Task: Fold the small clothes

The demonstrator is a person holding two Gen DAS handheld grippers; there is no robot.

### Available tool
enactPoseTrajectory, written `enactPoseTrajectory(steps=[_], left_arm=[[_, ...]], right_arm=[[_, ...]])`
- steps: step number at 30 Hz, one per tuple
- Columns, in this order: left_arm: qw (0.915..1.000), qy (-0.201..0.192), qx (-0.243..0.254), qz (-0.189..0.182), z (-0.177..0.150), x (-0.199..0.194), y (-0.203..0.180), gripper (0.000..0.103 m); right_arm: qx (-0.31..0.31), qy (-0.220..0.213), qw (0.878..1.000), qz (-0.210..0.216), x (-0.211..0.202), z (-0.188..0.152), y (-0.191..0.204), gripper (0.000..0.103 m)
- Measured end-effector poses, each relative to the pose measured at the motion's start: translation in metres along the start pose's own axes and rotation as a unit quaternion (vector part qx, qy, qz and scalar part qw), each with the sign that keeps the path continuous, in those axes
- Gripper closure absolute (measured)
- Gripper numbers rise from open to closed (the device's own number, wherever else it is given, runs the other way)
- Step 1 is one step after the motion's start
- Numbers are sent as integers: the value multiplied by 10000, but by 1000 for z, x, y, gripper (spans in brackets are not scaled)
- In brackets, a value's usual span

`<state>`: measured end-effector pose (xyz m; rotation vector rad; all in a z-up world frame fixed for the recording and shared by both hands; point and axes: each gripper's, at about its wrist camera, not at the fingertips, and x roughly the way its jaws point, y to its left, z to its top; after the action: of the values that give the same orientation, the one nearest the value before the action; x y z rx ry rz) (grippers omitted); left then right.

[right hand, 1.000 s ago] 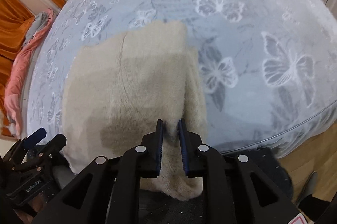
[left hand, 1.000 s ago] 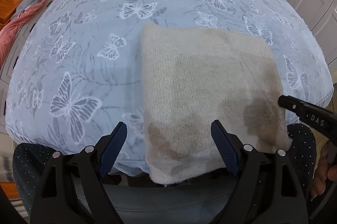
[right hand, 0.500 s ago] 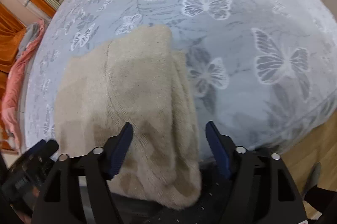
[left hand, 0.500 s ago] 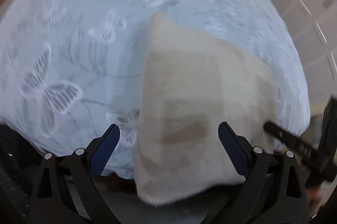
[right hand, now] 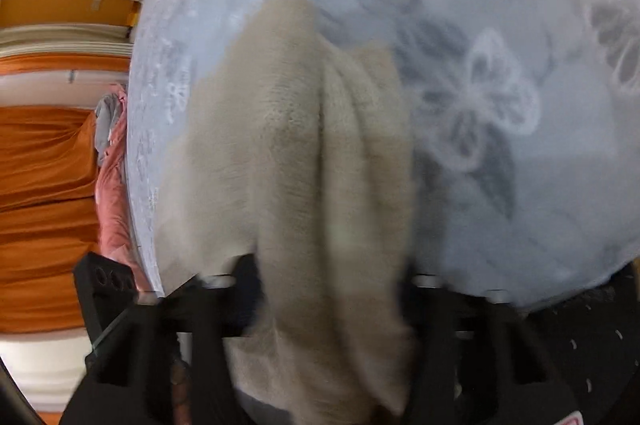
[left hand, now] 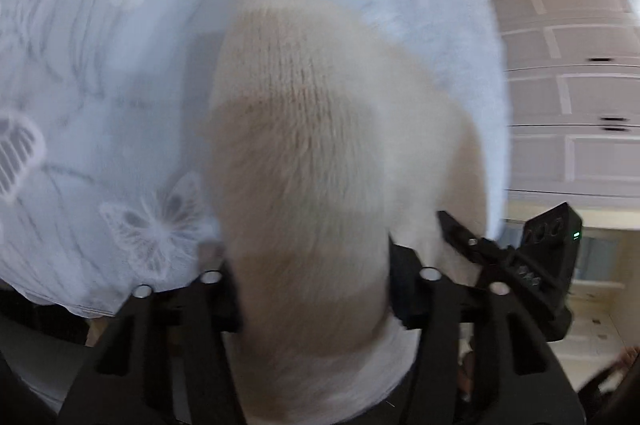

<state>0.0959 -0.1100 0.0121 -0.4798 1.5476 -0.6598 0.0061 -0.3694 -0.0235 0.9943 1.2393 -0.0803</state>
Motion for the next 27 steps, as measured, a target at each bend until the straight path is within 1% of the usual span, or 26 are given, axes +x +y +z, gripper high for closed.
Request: enactPoseTrajectory(steps=[1,2,3,5,6,8,9,10,11,12,13,14,15,16,17,18,19,20,21,22,24,25,27], left_arm=[[9998,-122,139,-122,2,-18,-6,58],[9991,-241,290,-211,5,-37,-11,58],[9984,-304,403,-265,7,-51,-15,58],[9960,-470,642,-405,10,-85,-23,57],[9936,-611,848,-417,13,-107,-28,57],[9887,-891,1168,-300,20,-141,-34,54],[9867,-1003,1264,-174,25,-152,-34,52],[9849,-1122,1320,14,32,-159,-29,44],[9833,-1217,1333,217,39,-159,-22,30],[9807,-1302,1366,519,47,-153,-11,22],[9782,-1322,1381,809,56,-142,0,16],[9750,-1310,1363,1165,61,-130,15,22],[9691,-1232,1236,1744,64,-117,38,29],[9676,-1081,1055,2023,62,-109,55,40],[9700,-1016,979,1978,60,-110,63,40],[9748,-1120,903,1706,51,-118,73,39],[9755,-1233,875,1598,44,-122,78,35],[9742,-1307,852,1633,38,-124,82,32],[9736,-1320,843,1660,35,-125,84,32],[9734,-1310,859,1672,34,-123,85,31],[9722,-1207,852,1814,38,-114,94,29],[9725,-1144,797,1866,39,-116,103,28],[9766,-1061,629,1764,42,-111,109,28]], right_arm=[[-271,-167,9994,-144,-12,-4,16,70],[-501,-355,9980,-174,-25,-8,32,71],[-611,-475,9969,-130,-34,-12,43,71],[-895,-816,9926,92,-62,-21,78,71],[-1083,-990,9890,177,-74,-27,99,71],[-1383,-1254,9820,278,-89,-34,131,71],[-1525,-1380,9780,362,-95,-38,150,70],[-1597,-1432,9758,421,-94,-38,164,67],[-1644,-1453,9746,448,-89,-38,175,65],[-1668,-1462,9741,441,-83,-36,179,56],[-1711,-1459,9737,358,-63,-29,185,48],[-1728,-1472,9737,190,-46,-22,186,47],[-1682,-1464,9745,-268,-18,-13,181,47],[-1633,-1341,9747,-723,1,-10,175,56],[-1588,-1137,9731,-1221,20,-7,172,64],[-1571,-1023,9734,-1319,25,-8,169,69],[-1585,-984,9767,-1065,25,-17,169,68],[-1628,-1026,9783,-773,21,-28,170,66],[-1661,-1014,9785,-688,20,-36,170,57],[-1720,-947,9781,-686,23,-45,172,51],[-1852,-896,9754,-791,34,-57,177,46],[-1839,-803,9758,-868,48,-59,177,44],[-1664,-549,9802,-918,71,-59,170,43]])
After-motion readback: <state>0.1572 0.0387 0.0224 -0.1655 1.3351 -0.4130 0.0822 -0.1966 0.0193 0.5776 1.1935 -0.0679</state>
